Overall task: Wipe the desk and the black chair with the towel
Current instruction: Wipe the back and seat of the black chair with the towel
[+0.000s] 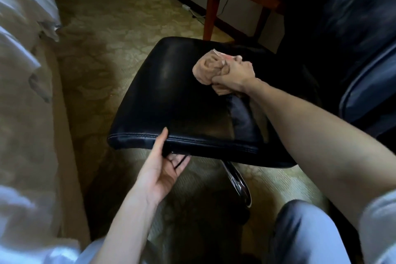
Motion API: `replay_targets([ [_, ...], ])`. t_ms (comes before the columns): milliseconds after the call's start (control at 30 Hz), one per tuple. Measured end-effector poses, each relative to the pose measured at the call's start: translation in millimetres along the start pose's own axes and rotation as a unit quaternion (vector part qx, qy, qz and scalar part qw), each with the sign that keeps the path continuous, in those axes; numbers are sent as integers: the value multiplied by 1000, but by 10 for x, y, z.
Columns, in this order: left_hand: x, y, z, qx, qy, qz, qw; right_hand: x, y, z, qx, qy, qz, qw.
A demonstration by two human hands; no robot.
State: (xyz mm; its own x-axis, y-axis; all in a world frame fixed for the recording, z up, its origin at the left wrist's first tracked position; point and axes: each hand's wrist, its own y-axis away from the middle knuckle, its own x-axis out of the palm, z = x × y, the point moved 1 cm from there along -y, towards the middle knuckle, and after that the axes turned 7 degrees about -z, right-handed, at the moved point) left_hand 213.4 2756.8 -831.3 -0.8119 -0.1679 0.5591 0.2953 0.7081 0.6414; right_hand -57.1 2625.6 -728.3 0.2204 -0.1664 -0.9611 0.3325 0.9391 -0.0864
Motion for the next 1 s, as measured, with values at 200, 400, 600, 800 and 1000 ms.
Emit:
replay_targets([
  [200, 62, -58, 11, 29, -1, -17, 999, -78, 686, 97, -59, -56, -34, 996],
  [400, 52, -77, 2, 68, -22, -31, 997, -44, 1764, 206, -128, -132, -4, 983],
  [600, 65, -46, -4, 51, -44, -7, 998, -215, 2086, 99, -76, -330, 50, 940],
  [800, 73, -61, -11, 62, -18, -20, 998, -738, 1117, 317, -69, -156, -301, 938],
  [1000, 81, -30, -44, 69, -15, -21, 997, -742, 247, 310, 17, 79, -169, 982],
])
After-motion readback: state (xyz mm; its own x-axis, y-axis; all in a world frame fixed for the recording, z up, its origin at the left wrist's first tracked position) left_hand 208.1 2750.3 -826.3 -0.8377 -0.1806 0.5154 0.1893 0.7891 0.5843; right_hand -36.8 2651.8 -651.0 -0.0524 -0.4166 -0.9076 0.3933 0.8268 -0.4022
